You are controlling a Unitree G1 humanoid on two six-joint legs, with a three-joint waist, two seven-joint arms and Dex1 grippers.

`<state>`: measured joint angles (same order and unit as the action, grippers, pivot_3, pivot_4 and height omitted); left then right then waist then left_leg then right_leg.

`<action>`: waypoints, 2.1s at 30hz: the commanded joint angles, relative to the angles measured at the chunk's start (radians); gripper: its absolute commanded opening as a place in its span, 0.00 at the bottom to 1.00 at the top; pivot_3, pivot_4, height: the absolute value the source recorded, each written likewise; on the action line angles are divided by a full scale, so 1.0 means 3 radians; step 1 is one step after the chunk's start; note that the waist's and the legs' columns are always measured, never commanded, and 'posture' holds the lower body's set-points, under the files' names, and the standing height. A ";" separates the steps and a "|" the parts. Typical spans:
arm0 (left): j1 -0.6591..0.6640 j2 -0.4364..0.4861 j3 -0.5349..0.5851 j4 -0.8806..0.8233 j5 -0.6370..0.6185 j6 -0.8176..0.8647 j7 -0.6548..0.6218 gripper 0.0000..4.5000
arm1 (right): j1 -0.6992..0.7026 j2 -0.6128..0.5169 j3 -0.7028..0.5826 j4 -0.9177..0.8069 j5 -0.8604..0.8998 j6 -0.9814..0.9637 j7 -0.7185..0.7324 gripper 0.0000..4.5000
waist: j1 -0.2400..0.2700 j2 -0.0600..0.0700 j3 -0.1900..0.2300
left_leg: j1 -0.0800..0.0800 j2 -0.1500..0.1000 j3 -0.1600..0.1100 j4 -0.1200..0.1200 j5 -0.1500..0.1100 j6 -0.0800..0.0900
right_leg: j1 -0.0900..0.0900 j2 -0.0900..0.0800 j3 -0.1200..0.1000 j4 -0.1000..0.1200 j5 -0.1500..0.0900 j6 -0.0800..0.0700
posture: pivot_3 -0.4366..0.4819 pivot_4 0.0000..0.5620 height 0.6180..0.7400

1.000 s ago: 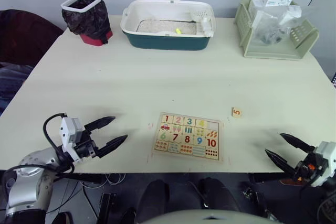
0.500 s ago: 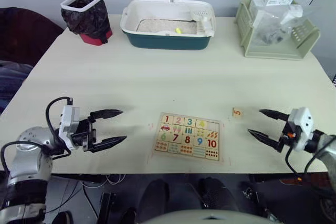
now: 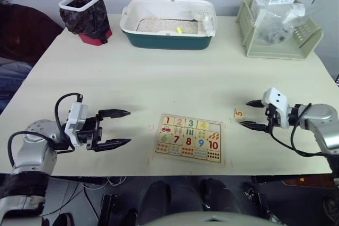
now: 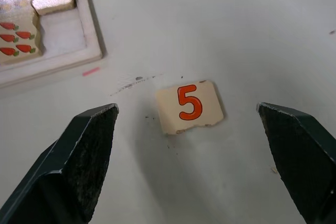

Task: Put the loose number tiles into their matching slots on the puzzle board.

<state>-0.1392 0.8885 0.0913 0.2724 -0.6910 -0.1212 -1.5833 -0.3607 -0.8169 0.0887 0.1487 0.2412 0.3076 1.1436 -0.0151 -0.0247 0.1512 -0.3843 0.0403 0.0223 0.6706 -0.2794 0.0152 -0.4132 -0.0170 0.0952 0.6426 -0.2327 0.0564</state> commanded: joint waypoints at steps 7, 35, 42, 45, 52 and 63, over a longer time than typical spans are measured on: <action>-0.0119 0.0367 -0.0452 -0.0101 -0.0438 -0.0318 -0.0104 1.00 | -0.0333 0.0036 0.0189 0.0375 -0.0193 -0.0092 0.0204 0.99 | 0.0003 0.0001 0.0001 | 0.0001 0.0000 0.0001 0.0001 0.0000 0.0000 | 0.0000 0.0000 0.0000 0.0000 0.0000 0.0000 | 0.48 0.27 1.00; -0.0137 0.0500 -0.0590 -0.0136 -0.0525 -0.0351 -0.0104 1.00 | 0.0839 -0.0052 -0.0674 -0.1800 0.0116 0.1656 -0.0767 0.31 | -0.0006 0.0001 0.0001 | -0.0003 -0.0001 -0.0001 0.0002 0.0000 0.0000 | -0.0002 0.0000 -0.0001 0.0000 -0.0001 0.0001 | 0.48 0.27 1.00; -0.0315 0.0465 -0.0642 -0.0031 -0.0477 -0.0382 -0.0104 1.00 | 0.1255 0.0380 -0.0999 -0.2857 0.0293 0.2780 -0.1590 0.31 | 0.0008 0.0000 0.0001 | -0.0001 0.0002 -0.0005 0.0002 0.0000 0.0000 | -0.0001 0.0004 -0.0002 0.0002 -0.0001 0.0001 | 0.48 0.27 1.00; -0.0318 0.0487 -0.0681 -0.0039 -0.0483 -0.0417 -0.0104 1.00 | 0.1330 0.0654 -0.1080 -0.3147 0.0282 0.3152 -0.1938 0.31 | 0.0004 -0.0001 0.0000 | -0.0004 0.0000 -0.0003 0.0002 0.0000 0.0000 | -0.0001 0.0002 -0.0001 0.0000 -0.0001 0.0001 | 0.48 0.27 1.00; -0.0280 0.0523 -0.0698 -0.0047 -0.0507 -0.0467 -0.0104 1.00 | 0.1469 0.1400 -0.1045 -0.3740 0.0171 0.3844 -0.2647 0.31 | -0.0005 -0.0002 0.0000 | -0.0007 0.0001 -0.0005 0.0000 0.0000 0.0000 | -0.0006 0.0002 -0.0002 -0.0001 -0.0002 0.0001 | 0.48 0.27 1.00; -0.0467 0.0470 -0.0806 0.0059 -0.0433 -0.0503 -0.0104 1.00 | 0.1349 0.2220 -0.0737 -0.3910 -0.0144 0.4257 -0.3453 0.31 | -0.0010 -0.0005 -0.0002 | -0.0009 0.0001 -0.0005 -0.0001 0.0000 0.0000 | -0.0009 0.0001 -0.0003 -0.0001 -0.0002 0.0001 | 0.48 0.27 1.00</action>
<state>-0.2670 1.0282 -0.1569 0.2910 -0.8174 -0.2542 -1.5846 0.0501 -0.1564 -0.1373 -0.9840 0.2081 1.5706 0.1303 -0.0181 -0.0263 0.1507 -0.3873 0.0405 0.0209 0.6703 -0.2795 0.0151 -0.4159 -0.0169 0.0944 0.6423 -0.2333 0.0566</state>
